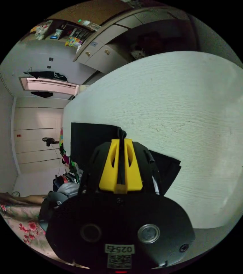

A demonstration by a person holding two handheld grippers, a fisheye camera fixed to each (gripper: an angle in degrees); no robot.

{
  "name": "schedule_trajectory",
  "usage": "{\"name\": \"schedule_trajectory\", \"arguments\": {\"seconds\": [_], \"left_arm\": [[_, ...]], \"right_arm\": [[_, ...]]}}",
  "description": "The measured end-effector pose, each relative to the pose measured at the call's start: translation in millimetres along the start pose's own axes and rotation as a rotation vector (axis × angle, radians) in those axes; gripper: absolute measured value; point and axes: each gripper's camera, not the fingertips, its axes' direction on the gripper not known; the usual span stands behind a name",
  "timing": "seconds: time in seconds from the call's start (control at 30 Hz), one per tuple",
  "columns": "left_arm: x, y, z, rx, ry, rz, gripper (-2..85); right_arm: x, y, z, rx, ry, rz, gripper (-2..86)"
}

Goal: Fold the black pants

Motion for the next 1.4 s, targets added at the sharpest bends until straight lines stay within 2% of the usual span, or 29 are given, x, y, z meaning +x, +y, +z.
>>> {"name": "schedule_trajectory", "arguments": {"seconds": [0.1,0.27,0.43,0.57,0.63,0.7,0.73,0.83,0.93,1.0,1.13,1.3,1.4], "left_arm": [[-17.5,0.0,-49.1,0.081,0.057,-0.026,-0.8],[-44.9,-15.3,-94.4,0.172,0.171,-0.064,-0.8],[-71.0,-43.6,-58.8,0.030,0.371,-0.109,-0.1],[-108.2,-26.9,-89.8,0.047,0.418,-0.222,3.4],[-141.9,9.7,-142.0,0.118,0.334,-0.339,5.1],[-169.6,47.0,-177.3,0.126,0.238,-0.469,5.7],[-190.1,77.3,-196.4,0.119,0.180,-0.590,6.0],[-240.0,162.4,-218.8,0.082,0.165,-0.903,7.1],[-275.2,229.8,-219.2,0.073,0.239,-1.104,7.4],[-289.1,246.2,-217.6,0.069,0.300,-1.131,7.7],[-305.7,234.8,-221.6,-0.004,0.387,-1.016,7.8],[-316.3,212.7,-228.6,-0.072,0.475,-0.914,6.9],[-325.9,202.7,-239.8,-0.104,0.497,-0.834,5.2]], "right_arm": [[-17.0,10.8,-18.8,0.041,-0.047,-0.031,1.3],[-13.5,23.1,-29.6,0.104,0.041,-0.014,1.7],[40.8,16.8,39.2,0.020,0.174,0.074,5.0],[67.4,16.4,56.0,0.057,0.147,0.142,7.6],[52.8,23.9,43.1,0.156,0.266,0.146,9.1],[27.7,27.7,40.1,0.209,0.281,0.084,9.4],[8.4,25.5,48.1,0.201,0.236,0.028,9.9],[-43.0,5.3,103.2,0.070,0.091,-0.071,11.8],[-105.1,-19.7,184.0,-0.024,-0.025,-0.152,12.1],[-143.2,-35.3,233.0,-0.049,-0.014,-0.183,12.0],[-208.6,-67.2,325.7,-0.091,0.168,-0.221,12.9],[-207.9,-88.6,399.4,-0.167,0.293,-0.123,14.5],[-196.8,-90.5,421.7,-0.130,0.494,-0.053,6.8]]}}
